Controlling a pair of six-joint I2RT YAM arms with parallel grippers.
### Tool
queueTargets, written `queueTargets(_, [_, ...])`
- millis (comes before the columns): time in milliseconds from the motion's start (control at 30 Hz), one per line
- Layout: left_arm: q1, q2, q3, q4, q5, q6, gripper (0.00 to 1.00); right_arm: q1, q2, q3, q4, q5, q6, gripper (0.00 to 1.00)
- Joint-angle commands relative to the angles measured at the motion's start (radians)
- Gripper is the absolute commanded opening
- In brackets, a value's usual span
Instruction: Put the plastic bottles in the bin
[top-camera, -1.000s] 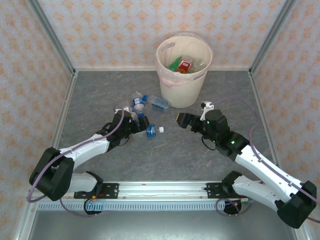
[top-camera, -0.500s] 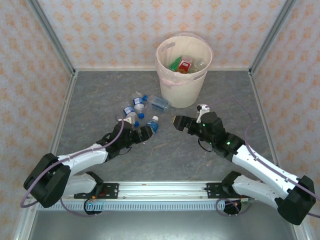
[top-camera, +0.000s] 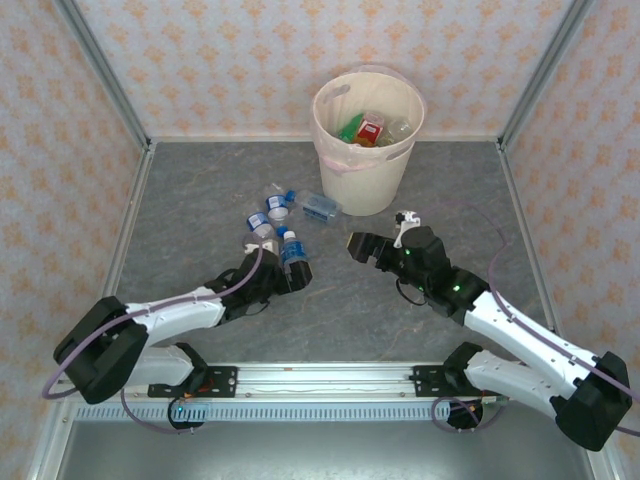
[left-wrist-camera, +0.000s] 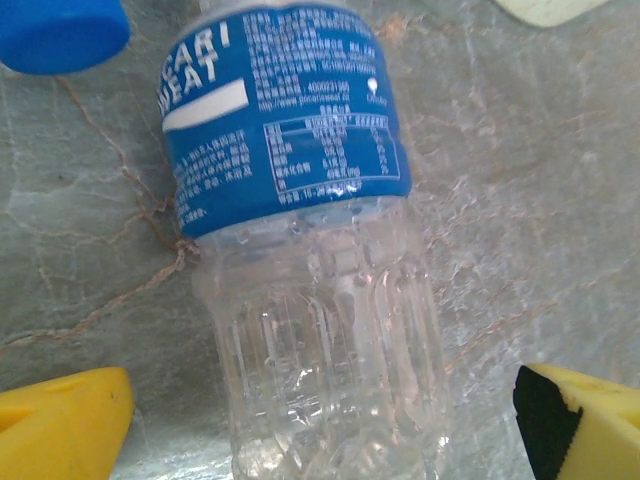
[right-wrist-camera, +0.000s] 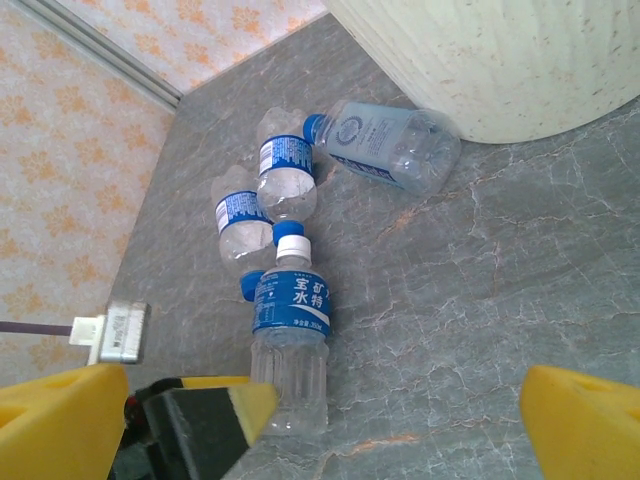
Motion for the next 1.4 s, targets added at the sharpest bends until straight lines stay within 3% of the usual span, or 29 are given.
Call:
queueTargets(0, [-0.018, 0.048, 0.065, -0.056, -0.097, 0.016, 0.96, 0.005, -0.031, -0.025, 0.014, 0.031, 0.012, 1.00])
queueTargets(533, [-0.064, 0.231, 0.206, -0.115, -0.143, 0.005, 0.81, 0.005, -0.119, -0.078, -0.017, 0.068, 0.009, 1.00])
queueTargets(733, [-0.074, 0.235, 0.205, -0.115, -0.143, 0.009, 0.65, 0.005, -0.143, -0.083, -0.027, 0.074, 0.011, 1.00])
queueTargets(833, [-0.080, 0.219, 0.205, -0.116, -0.142, 0.010, 0.57, 0.005, -0.153, -0.083, -0.031, 0.077, 0.013, 1.00])
queueTargets(1167, [-0.098, 0.049, 0.277, -0.175, -0.160, 0.056, 0.54, 0.005, -0.250, -0.108, -0.030, 0.138, 0.030, 1.00])
queueTargets(1367, [-0.098, -0.029, 0.428, -0.218, -0.195, 0.133, 0.53, 0.005, -0.345, -0.117, -0.020, 0.171, 0.030, 1.00])
